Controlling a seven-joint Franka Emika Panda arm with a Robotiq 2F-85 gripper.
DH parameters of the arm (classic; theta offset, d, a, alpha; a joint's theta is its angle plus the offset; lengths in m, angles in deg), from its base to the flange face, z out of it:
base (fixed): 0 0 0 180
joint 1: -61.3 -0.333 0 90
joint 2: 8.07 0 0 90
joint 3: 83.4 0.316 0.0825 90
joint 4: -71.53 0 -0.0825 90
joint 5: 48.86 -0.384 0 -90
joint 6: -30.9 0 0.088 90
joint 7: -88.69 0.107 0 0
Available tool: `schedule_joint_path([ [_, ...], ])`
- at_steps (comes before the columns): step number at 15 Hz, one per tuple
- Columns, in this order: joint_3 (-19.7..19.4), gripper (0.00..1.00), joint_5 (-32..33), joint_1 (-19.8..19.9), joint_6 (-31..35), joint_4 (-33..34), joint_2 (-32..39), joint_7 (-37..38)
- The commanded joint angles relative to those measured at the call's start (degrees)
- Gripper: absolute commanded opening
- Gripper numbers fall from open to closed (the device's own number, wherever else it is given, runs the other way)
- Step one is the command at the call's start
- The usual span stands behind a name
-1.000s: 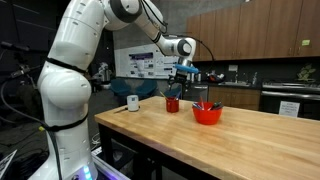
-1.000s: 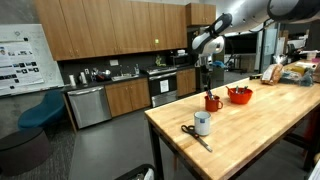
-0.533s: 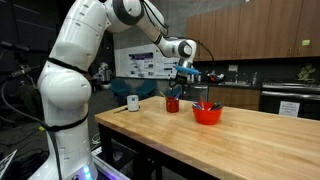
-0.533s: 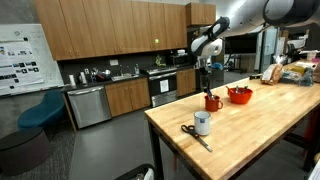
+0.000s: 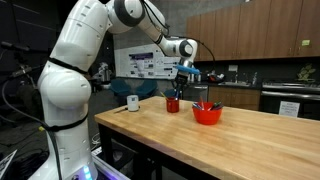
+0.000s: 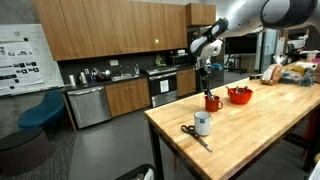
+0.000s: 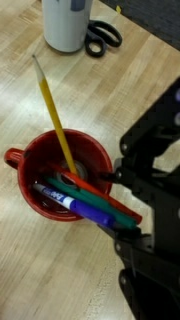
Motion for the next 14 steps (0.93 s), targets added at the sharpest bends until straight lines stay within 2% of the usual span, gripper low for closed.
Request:
schedule_joint_path([
  [1,0.56,0.1,-1.03,0.88,-2.54,2.38,0.81,-0.86],
  [3,0.5,0.0,-0.94,0.92,-3.05,2.76,0.9,-0.69],
  [6,0.42,0.03,-1.05,1.01,-4.0,3.23,0.81,-0.31],
  [14,0.08,0.03,-1.96,1.54,-8.55,4.5,-2.26,1.4],
])
